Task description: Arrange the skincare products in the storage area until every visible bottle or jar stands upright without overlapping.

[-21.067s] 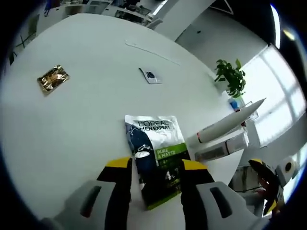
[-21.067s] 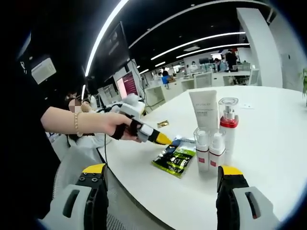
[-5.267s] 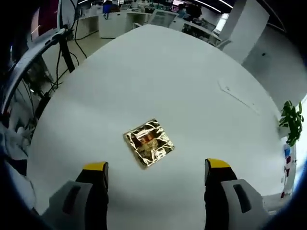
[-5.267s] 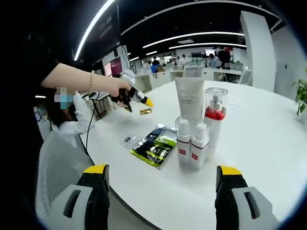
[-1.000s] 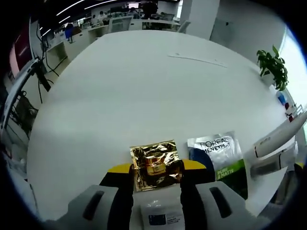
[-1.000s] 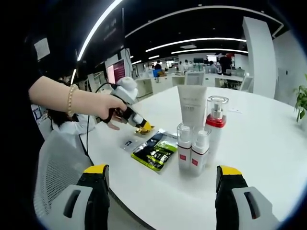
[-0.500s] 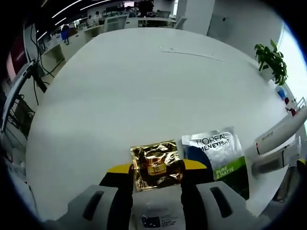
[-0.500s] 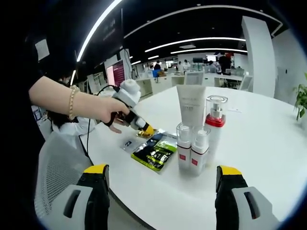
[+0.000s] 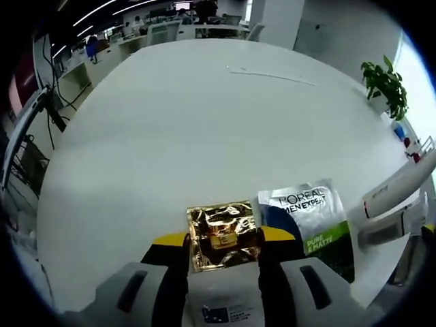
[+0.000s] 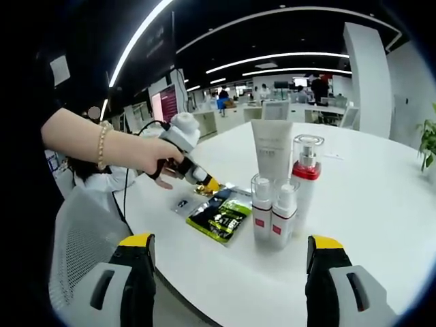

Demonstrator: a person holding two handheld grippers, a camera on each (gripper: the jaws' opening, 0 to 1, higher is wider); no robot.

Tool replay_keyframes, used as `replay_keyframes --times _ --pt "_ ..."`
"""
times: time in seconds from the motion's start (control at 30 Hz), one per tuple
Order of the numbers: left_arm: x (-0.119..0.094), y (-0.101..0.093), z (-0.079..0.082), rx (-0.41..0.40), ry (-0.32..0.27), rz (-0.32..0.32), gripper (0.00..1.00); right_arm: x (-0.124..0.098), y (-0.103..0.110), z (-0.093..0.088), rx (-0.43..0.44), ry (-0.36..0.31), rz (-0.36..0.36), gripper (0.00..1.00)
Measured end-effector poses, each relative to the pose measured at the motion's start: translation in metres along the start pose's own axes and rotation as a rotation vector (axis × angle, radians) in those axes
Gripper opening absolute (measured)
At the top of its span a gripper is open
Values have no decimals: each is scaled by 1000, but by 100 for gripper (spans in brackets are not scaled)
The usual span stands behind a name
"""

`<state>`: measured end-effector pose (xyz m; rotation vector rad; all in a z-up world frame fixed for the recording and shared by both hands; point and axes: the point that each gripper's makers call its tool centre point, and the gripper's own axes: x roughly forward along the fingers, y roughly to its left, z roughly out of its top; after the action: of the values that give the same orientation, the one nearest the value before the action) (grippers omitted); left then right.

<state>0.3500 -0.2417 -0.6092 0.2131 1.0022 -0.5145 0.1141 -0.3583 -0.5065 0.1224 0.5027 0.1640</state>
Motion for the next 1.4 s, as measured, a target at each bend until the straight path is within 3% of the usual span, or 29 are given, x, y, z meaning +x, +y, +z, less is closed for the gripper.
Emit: replay_keyframes --times 0.3,0.53,0.6,0.93,1.03,1.23,1.4 --pt "-2 -1 0 -8 0 -8 39 0 0 0 -4 2 0 97" --pt "-5 -5 9 -30 -30 -77 40 0 0 -1 -7 4 1 97" --pt "-14 -9 13 -39 -55 -102 40 0 1 -1 -10 8 6 97" --pt "-40 6 13 -65 -122 -184 46 -1 -4 4 43 -31 12 97" --pt "-53 -3 3 -42 -116 -286 46 -1 -3 3 42 -31 15 97" --pt "-73 2 -16 16 -136 -354 58 2 4 1 16 -14 31 97" --pt "-97 11 -45 34 -150 -382 70 1 5 1 7 -8 34 97"
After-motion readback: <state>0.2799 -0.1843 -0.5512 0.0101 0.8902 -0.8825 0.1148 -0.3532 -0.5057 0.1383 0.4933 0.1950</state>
